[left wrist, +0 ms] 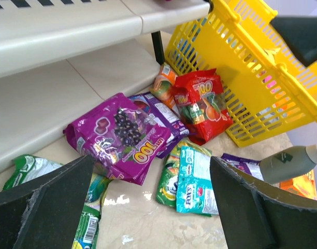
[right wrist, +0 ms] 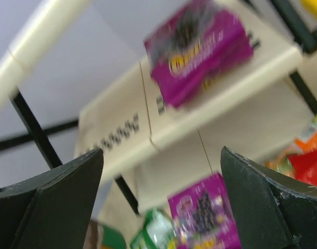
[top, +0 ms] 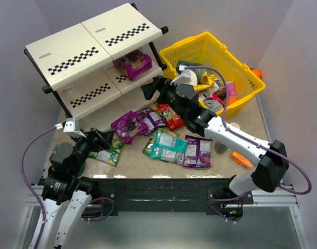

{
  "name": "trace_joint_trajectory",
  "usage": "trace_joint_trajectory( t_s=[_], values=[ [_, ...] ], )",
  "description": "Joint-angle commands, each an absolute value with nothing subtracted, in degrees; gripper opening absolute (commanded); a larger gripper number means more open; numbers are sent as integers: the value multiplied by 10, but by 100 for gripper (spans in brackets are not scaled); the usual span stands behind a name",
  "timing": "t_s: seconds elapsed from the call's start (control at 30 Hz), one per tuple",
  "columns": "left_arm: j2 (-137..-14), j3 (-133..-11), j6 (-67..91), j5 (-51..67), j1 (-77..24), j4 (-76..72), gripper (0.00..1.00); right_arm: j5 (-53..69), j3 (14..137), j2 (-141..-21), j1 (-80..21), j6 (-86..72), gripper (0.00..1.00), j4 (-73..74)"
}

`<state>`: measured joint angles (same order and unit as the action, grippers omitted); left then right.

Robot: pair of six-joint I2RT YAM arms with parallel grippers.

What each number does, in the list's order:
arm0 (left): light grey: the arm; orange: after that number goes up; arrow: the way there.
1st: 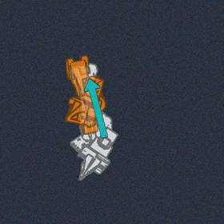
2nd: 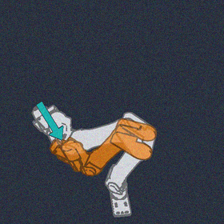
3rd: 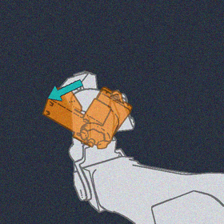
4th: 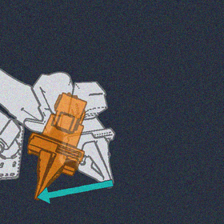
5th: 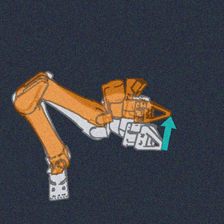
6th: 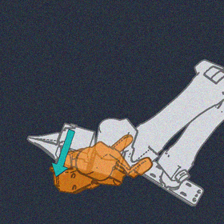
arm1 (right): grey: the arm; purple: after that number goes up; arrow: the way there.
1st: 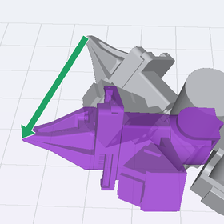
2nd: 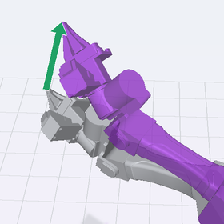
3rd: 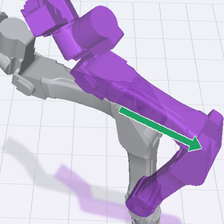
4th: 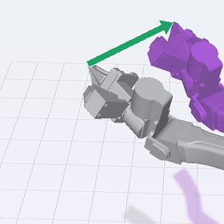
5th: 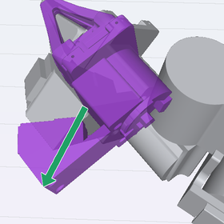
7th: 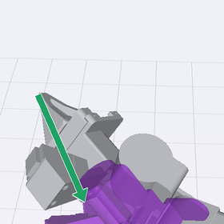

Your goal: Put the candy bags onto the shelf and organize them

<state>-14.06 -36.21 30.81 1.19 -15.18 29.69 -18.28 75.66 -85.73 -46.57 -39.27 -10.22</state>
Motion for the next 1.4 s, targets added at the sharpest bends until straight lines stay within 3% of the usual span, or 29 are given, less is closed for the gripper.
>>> trace_joint_trajectory(
  t_s=[0.0,0.43,1.07,1.2,1.37],
  values=[
    [-154,-363,300,34,-154,279,100,-81,673,-821,-474,-392,99,-67],
    [-136,-361,301,33,-154,279,100,-58,544,-918,-533,-642,96,-226],
    [-42,-356,282,63,-154,259,100,-161,614,-1113,-565,-867,89,-268],
    [-45,-356,282,63,-154,261,100,-185,621,-1134,-567,-883,74,-271],
    [-43,-357,282,62,-154,259,100,-205,616,-1137,-568,-891,61,-260]
  ],
)
